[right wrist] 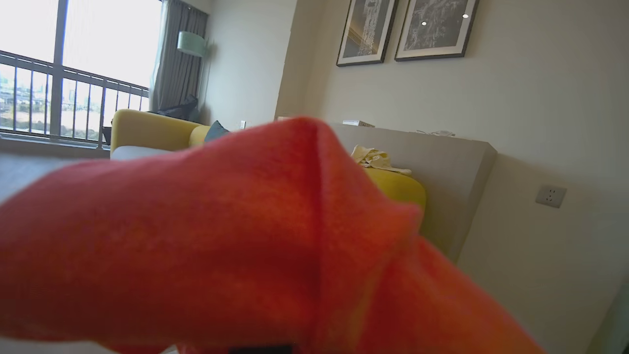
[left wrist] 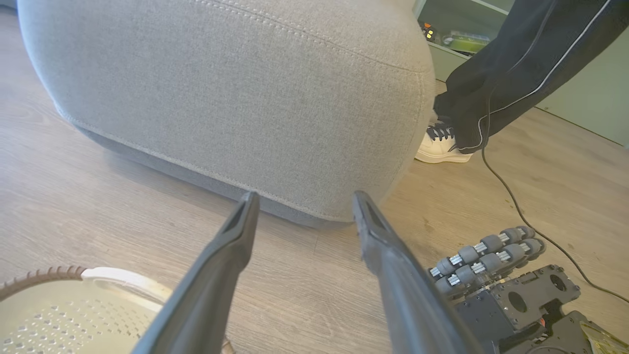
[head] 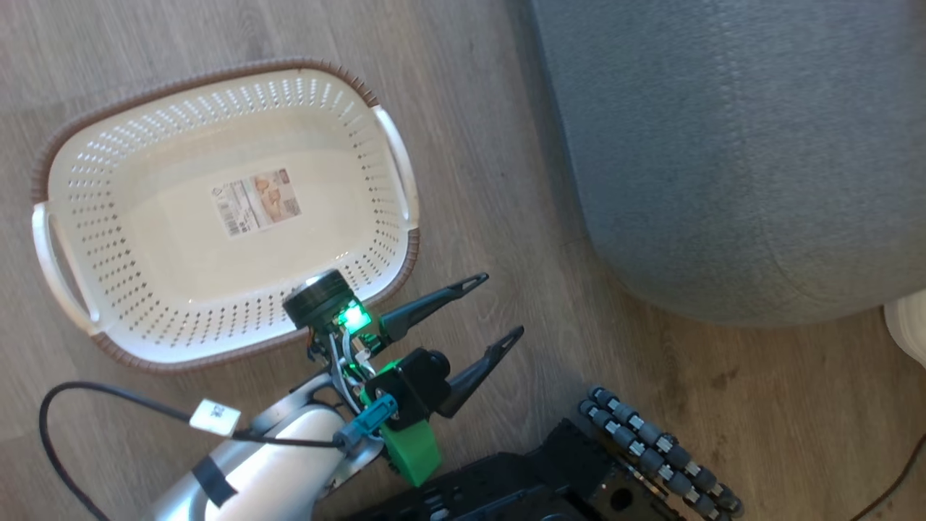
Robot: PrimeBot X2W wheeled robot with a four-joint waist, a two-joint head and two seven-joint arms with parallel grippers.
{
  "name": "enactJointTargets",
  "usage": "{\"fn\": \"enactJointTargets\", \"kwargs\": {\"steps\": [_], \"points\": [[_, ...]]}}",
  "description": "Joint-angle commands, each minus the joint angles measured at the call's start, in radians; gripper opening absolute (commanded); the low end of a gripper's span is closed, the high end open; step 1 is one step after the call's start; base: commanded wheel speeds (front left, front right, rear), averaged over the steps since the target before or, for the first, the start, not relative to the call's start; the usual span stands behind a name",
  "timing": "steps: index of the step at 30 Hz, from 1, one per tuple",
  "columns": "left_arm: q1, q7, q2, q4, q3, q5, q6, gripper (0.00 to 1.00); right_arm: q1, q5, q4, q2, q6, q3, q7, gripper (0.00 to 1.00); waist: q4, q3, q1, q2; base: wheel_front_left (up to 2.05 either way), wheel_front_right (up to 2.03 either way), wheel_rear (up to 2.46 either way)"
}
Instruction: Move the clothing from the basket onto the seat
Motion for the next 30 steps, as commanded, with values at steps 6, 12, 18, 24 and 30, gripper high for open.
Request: {"fn": "enactJointTargets", "kwargs": {"steps": [6, 12, 18, 24, 30], "points": [[-0.024, -0.010, -0.007, -0.044, 0.041, 0.015, -0.001, 1.00, -0.088, -0.084, 0.074, -0.059, 0.000, -0.115, -0.001, 0.00, 0.045, 0.055, -0.0001, 0.0000, 0.00, 0.00, 0.00], [-0.018, -0.010, -0.016, -0.070, 0.082, 0.035, 0.007, 1.00, -0.125, -0.187, 0.223, -0.051, 0.000, -0.228, -0.001, 0.00, 0.059, 0.088, -0.0001, 0.0000, 0.00, 0.00, 0.00], [-0.017, -0.010, -0.018, -0.072, 0.092, 0.045, 0.005, 1.00, -0.137, -0.253, 0.272, -0.004, 0.000, -0.170, -0.001, 0.00, 0.070, 0.109, -0.0001, 0.0000, 0.00, 0.00, 0.00], [-0.027, -0.010, -0.030, -0.067, 0.099, 0.046, 0.003, 1.00, -0.111, -0.315, 0.418, -0.008, 0.000, -0.144, -0.001, 0.00, 0.081, 0.109, -0.0001, 0.0000, 0.00, 0.00, 0.00], [-0.031, -0.010, -0.047, -0.064, 0.104, 0.044, 0.002, 1.00, -0.123, -0.351, 0.515, -0.010, 0.000, -0.121, -0.001, 0.00, 0.091, 0.098, -0.0001, 0.0000, 0.00, 0.00, 0.00]]}}
